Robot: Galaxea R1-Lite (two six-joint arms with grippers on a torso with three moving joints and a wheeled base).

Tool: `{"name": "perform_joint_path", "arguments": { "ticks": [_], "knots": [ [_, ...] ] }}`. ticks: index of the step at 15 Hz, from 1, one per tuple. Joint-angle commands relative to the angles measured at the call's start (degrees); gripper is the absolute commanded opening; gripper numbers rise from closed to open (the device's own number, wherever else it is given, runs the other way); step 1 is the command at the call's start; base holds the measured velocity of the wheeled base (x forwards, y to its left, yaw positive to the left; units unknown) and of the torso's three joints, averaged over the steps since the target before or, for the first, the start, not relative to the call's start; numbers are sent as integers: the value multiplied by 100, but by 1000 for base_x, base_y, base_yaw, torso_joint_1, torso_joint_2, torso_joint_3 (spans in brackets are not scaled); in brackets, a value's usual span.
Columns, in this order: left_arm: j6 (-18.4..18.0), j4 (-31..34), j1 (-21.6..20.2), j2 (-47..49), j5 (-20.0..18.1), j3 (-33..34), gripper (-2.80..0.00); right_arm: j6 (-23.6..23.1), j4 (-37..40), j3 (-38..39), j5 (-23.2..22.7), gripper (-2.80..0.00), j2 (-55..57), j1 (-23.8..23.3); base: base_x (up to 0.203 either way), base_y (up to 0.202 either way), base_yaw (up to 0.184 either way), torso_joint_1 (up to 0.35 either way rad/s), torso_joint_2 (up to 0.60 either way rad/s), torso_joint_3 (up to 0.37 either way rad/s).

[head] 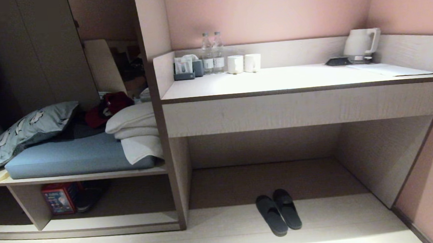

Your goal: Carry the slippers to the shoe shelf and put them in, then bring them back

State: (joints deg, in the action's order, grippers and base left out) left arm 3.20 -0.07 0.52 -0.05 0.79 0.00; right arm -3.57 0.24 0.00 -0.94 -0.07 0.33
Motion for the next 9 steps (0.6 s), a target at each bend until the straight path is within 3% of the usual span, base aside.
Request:
{"name": "perform_joint_path", "arguments": {
  "ticks": [1,9],
  "knots": [
    [5,-1,0,5,9,0,-280,-3,2,0,-3,-280,7,2,0,0,0,0,0,0],
    [5,-1,0,5,0,0,-280,22,-16,0,-2,-280,-1,2,0,0,0,0,0,0]
  ]
}}
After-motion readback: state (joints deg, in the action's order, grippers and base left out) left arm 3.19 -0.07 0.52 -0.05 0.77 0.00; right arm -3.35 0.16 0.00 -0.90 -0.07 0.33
